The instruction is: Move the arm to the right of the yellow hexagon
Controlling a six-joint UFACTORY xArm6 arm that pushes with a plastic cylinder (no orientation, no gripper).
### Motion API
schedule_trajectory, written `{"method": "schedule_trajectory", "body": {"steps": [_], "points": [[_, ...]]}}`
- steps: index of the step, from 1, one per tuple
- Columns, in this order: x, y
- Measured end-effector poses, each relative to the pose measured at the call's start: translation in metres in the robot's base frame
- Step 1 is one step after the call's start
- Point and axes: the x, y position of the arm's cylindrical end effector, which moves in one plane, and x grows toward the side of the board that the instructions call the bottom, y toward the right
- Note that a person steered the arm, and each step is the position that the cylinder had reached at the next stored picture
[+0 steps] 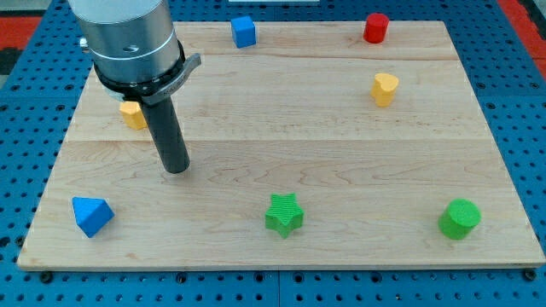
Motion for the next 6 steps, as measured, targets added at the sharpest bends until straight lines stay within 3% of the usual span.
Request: {"method": "schedule_trajectory", "body": {"steps": [3, 4, 6], "points": [[-0.045, 0.014], [-0.056, 0.045], [-0.059, 0.058]]}}
